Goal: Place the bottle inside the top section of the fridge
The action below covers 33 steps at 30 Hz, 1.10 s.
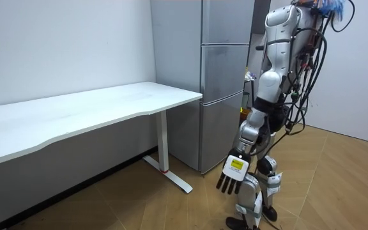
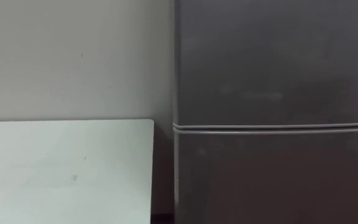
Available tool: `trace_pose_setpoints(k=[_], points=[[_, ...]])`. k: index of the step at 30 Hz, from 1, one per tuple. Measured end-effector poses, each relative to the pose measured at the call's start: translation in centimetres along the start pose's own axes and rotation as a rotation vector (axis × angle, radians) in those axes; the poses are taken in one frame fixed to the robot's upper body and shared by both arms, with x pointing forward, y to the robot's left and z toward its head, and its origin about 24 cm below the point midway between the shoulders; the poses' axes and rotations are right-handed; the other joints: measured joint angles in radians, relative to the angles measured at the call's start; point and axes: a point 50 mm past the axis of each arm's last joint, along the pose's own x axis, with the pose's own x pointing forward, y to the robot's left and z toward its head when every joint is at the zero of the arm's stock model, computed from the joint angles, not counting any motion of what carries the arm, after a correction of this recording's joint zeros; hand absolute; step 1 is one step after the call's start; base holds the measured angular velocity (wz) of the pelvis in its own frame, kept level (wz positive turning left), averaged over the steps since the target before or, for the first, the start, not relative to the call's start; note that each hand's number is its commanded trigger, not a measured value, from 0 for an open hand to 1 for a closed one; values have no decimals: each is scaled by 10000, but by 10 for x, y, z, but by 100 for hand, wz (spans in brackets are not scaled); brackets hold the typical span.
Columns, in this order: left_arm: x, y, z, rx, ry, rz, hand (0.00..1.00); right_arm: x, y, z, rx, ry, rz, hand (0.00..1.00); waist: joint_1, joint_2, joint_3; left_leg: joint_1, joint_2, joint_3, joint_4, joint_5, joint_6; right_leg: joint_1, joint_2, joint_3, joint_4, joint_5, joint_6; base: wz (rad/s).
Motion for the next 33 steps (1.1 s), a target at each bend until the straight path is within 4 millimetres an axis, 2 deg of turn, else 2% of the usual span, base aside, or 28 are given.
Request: trace_pose_setpoints(k=[6, 8, 14, 20, 25, 27, 30, 33], points=[[0, -2, 6, -160, -234, 60, 0, -14, -30, -55, -1406, 2102, -617, 0, 70, 98, 14, 43, 0, 69, 0, -16, 14, 6, 4, 161, 9, -2, 1, -3], [0, -4, 8, -303, -348, 110, 0, -27, -42, -77, -1908, 3060, -754, 0, 50, 143, 14, 11, 2, 153, -4, -56, -30, -72, 0, 275, 2, -54, -17, -9], [0, -11, 13, -326, -526, -47, 0, -61, -62, -127, -3669, 5045, -482, 0, 39, 219, 17, 146, -5, 314, -70, -14, -2, -125, -8, 436, -8, -130, -10, -8], [-1, -19, 16, -521, -754, -333, 0, -91, -74, -159, -5096, 6411, 683, 0, 47, 294, 40, 279, -37, 324, -166, -39, -24, 20, -22, 398, -50, -234, 37, 1], [-1, -20, 18, -525, -789, -374, 0, -106, -79, -169, -5415, 7045, 1483, 0, 48, 332, 22, 327, -25, 371, -195, -63, -68, 45, -3, 364, -39, -284, 25, 0], [-1, -21, 17, -533, -777, -426, 0, -113, -83, -175, -5704, 7376, 1838, 0, 104, 388, 45, 353, -14, 422, -209, -78, -90, 77, 8, 401, -35, -284, 25, -5], [-1, -24, 19, -543, -819, -492, 0, -122, -83, -181, -5863, 7807, 2697, 0, 131, 418, 37, 392, -8, 448, -233, -94, -101, 98, 10, 407, -34, -285, 27, -3], [-1, -26, 22, -501, -950, -508, 0, -131, -83, -186, -5958, 8184, 3624, 0, 133, 486, 79, 522, -12, 471, -282, -151, -110, 217, 12, 461, -42, -346, 42, 0]])
